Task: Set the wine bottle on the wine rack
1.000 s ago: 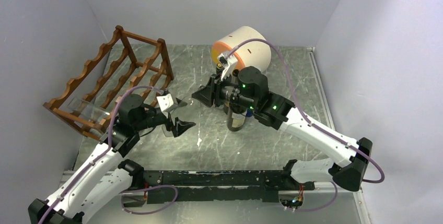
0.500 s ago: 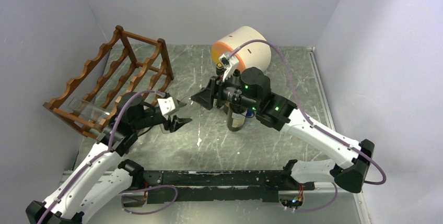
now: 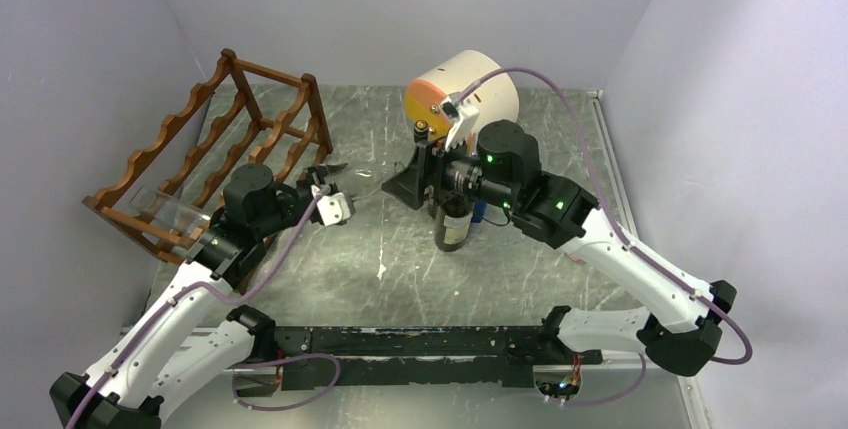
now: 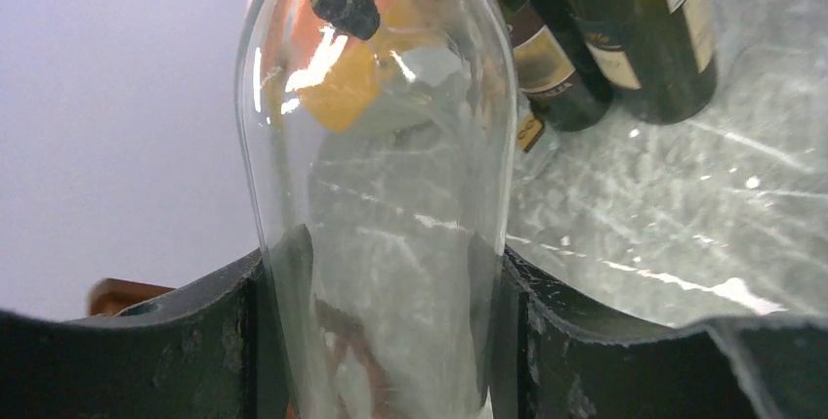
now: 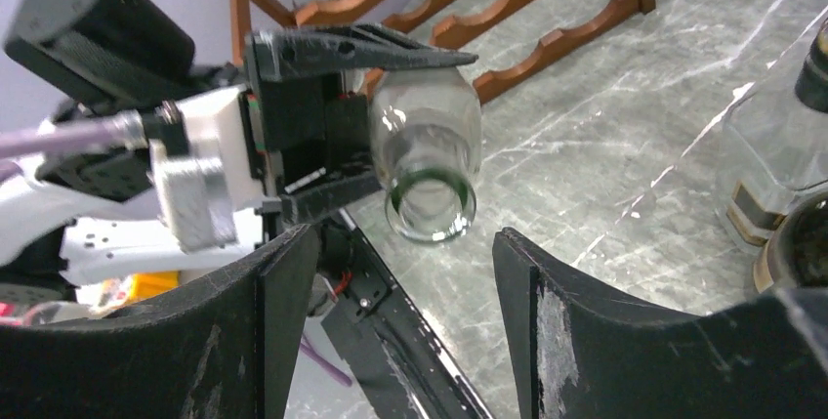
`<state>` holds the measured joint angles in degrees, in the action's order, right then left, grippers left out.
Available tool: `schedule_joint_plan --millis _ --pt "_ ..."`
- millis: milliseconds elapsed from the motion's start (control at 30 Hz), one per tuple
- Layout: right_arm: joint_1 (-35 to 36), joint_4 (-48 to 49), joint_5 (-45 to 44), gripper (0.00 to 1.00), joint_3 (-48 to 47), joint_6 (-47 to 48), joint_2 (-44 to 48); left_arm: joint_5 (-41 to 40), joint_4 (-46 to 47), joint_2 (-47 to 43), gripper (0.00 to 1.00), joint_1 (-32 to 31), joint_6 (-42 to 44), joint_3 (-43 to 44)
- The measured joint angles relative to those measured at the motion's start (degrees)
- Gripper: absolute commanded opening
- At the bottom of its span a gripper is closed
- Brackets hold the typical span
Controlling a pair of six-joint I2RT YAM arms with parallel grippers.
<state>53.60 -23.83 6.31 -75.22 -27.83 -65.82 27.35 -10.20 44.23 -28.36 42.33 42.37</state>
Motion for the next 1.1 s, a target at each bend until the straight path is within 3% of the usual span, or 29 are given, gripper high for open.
schedule_joint_plan --millis 167,233,533,867,1000,1100 --pt "-1.2 -3.3 -0.5 0.7 -7.0 -2.5 -2.7 -0.3 0.2 0.0 0.07 0.0 9.6 0.0" --pt "-1.9 -3.7 -0.2 0.64 -7.8 -3.4 -3.8 -0.4 0.2 0.0 0.07 0.0 12.6 0.0" --pt "-3.1 -1.7 7.1 0.56 -1.8 -6.0 -7.5 -1.2 1.2 -2.0 0.07 0.0 21.1 -2.7" --pt "-3.2 0.5 10.5 0.21 0.3 -7.5 -9.0 -2.1 1.0 -2.5 0.07 0.0 23.0 -4.4" --pt "-3.3 1.4 11.1 0.0 1.3 -8.1 -8.9 -2.2 0.6 -2.5 0.08 0.0 22.9 -4.7" --pt "-3.5 1.9 11.6 0.0 1.8 -8.7 -8.9 -2.3 0.3 -2.5 0.17 0.0 22.7 -4.8"
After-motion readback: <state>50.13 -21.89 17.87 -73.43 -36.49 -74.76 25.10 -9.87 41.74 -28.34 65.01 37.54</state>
